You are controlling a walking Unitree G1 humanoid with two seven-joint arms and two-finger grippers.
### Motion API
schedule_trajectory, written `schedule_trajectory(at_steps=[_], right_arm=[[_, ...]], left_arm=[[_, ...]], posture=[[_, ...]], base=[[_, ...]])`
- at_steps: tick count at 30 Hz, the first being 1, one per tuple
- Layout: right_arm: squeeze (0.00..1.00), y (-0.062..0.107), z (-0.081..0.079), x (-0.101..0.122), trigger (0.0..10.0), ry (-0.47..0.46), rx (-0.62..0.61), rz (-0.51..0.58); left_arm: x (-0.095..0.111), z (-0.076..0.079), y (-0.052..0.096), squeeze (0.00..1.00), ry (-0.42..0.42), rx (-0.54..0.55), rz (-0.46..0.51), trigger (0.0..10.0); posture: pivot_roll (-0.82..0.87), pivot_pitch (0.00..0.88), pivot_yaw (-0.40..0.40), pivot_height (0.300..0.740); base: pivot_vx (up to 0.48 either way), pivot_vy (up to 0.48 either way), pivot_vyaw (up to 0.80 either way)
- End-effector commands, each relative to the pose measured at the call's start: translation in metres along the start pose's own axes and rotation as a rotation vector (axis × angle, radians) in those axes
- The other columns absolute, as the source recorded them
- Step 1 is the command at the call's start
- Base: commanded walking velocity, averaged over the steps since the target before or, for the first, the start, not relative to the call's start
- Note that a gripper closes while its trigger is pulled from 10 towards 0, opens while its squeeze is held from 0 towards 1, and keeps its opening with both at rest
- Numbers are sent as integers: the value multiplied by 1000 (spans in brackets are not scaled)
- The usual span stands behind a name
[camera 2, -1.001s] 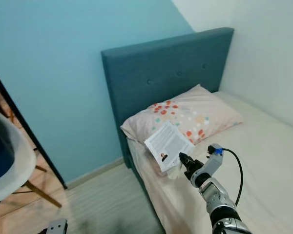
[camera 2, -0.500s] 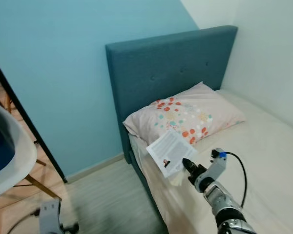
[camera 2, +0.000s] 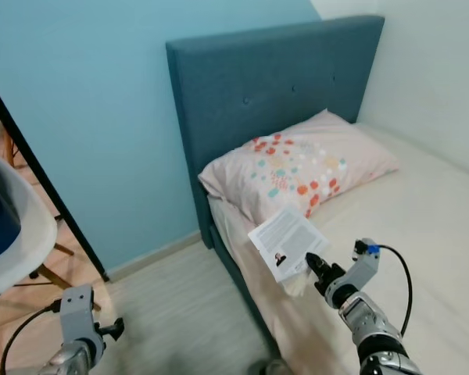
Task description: Clean up the room
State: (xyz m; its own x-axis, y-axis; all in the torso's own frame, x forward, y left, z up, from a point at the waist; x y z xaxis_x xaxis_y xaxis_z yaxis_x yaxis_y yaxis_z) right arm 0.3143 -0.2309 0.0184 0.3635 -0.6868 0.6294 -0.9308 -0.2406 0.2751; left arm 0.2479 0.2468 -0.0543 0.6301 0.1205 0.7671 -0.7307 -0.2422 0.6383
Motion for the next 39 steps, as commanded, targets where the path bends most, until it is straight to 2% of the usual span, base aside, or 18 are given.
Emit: schedule_trajectory(at_steps=[1,8,12,14,16,17,18,19,22,23,24,27,30,35,36,37,39], right_arm=[[0,0,-1,4,10000,-26,11,33],[0,2,3,9,10000,-43,-14,64],[0,3,10,8,10000,0,-91,52],[0,3,10,8,10000,0,-91,52],[0,6,20,2,10000,52,-195,-2],[0,6,20,2,10000,52,-195,-2],[0,10,28,-2,10000,112,-263,-47],[0,10,28,-2,10000,112,-263,-47],[0,17,41,-1,10000,238,-381,-130],[0,17,41,-1,10000,238,-381,-130],[0,19,43,2,10000,277,-407,-140],[0,19,45,8,10000,307,-427,-140],[0,18,42,28,10000,341,-442,-89],[0,15,38,37,10000,359,-423,-65],[0,14,35,43,10000,419,-402,-71],[0,14,35,43,10000,419,-402,-71],[0,14,35,46,10000,475,-404,-86]], left_arm=[[-8,0,2,0,-23,-2,-18,10000],[-22,-8,6,0,-60,6,-48,10000],[-31,-13,9,0,-85,5,-70,10000],[-31,-13,9,0,-85,5,-70,10000],[-37,-14,12,0,-92,6,-80,10000],[-37,-14,12,0,-92,6,-80,10000],[-39,-15,13,0,-93,6,-84,10000],[-39,-15,13,0,-93,6,-84,10000],[-44,-17,14,0,-102,2,-90,10000],[-44,-17,14,0,-102,2,-90,10000],[-44,-17,15,0,-106,1,-91,10000],[-45,-17,15,0,-114,-3,-92,10000],[-46,-19,16,0,-137,-16,-92,10000],[-46,-19,16,0,-141,-18,-92,10000],[-47,-19,16,0,-145,-22,-92,10000],[-47,-19,16,0,-145,-22,-92,10000],[-48,-19,17,0,-148,-25,-94,10000]], posture=[[-79,0,-10,581],[-65,10,-5,571],[-56,25,-5,571],[-56,25,-5,571],[-52,41,-4,571],[-52,41,-4,571],[-49,49,-5,571],[-49,49,-5,571],[-39,67,-3,571],[-39,67,-3,571],[-38,68,-3,571],[-32,72,-1,571],[-28,81,3,571],[-25,82,5,571],[-24,84,7,571],[-24,84,7,571],[-23,85,7,571]], base=[[0,0,0],[0,0,0],[0,0,0],[0,0,0],[0,0,0],[0,0,0],[0,0,0],[0,0,0],[0,0,0],[0,0,0],[0,0,0],[0,0,0],[0,0,0],[0,0,0],[0,0,0],[0,0,0],[0,0,0]])
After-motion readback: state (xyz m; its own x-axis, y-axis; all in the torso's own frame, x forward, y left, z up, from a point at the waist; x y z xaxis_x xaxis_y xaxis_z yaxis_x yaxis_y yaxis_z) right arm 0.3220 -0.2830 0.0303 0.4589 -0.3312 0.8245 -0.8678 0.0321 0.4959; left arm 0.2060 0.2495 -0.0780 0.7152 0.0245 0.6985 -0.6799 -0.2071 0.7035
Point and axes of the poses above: a point about 5 cm out from each wrist's last joint towards the gripper, its own y axis pointing back from the gripper into the wrist, its own x axis along the axis of the wrist's last joint, z = x × y, the point moved 2 cm from there along -y, pointing out of the wrist towards the gripper, and after that the axes turned 4 degrees about -y, right-handed, at the moved point
